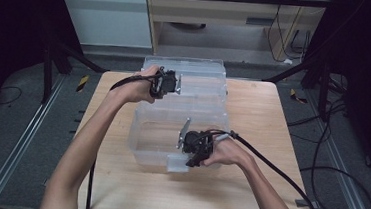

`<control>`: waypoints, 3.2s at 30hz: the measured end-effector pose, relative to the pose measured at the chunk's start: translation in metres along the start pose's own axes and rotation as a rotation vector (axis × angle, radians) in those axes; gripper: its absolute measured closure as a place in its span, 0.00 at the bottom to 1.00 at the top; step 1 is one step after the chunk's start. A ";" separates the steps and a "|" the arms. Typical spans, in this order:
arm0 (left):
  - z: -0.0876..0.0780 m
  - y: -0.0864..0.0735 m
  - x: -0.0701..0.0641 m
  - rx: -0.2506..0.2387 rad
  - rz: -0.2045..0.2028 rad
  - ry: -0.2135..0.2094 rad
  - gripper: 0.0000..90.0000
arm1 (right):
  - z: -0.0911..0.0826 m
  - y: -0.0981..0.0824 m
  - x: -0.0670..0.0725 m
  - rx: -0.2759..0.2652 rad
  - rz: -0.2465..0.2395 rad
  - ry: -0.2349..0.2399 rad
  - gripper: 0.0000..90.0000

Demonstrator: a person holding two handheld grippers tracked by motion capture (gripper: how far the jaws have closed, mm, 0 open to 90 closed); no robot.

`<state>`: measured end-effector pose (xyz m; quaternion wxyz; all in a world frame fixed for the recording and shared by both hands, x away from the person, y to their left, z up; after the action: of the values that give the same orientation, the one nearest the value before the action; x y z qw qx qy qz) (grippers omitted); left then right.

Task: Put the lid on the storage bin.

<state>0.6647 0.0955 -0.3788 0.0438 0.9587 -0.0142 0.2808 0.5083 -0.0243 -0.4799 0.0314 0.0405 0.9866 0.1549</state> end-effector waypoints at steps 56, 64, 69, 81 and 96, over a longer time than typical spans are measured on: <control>-0.049 0.002 -0.057 -0.069 0.052 0.117 0.89 | 0.001 -0.001 0.002 -0.031 0.020 -0.016 0.73; -0.052 0.003 -0.066 -0.070 0.049 0.131 0.89 | 0.000 -0.001 0.003 -0.033 0.027 -0.014 0.73; -0.055 0.002 -0.072 -0.066 0.050 0.132 0.89 | 0.000 -0.001 0.003 -0.035 0.033 -0.012 0.73; -0.058 0.000 -0.088 -0.073 0.058 0.132 0.89 | 0.000 -0.001 0.002 -0.044 0.032 -0.014 0.73; -0.060 0.000 -0.100 -0.056 0.062 0.129 0.88 | 0.000 -0.002 0.003 -0.041 0.029 -0.014 0.72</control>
<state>0.5480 0.1010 -0.3829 0.0627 0.9360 -0.0489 0.3429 0.5056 -0.0257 -0.4800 0.0366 0.0553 0.9822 0.1755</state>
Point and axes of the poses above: each handheld gripper's, and its own axes: z roughly forward along the jaws, y roughly out of its top, x roughly to its left, the point moved 8 cm from there along z, roughly forward along the jaws, and after that the axes turned 3 degrees about -y, right-handed, at the moved point
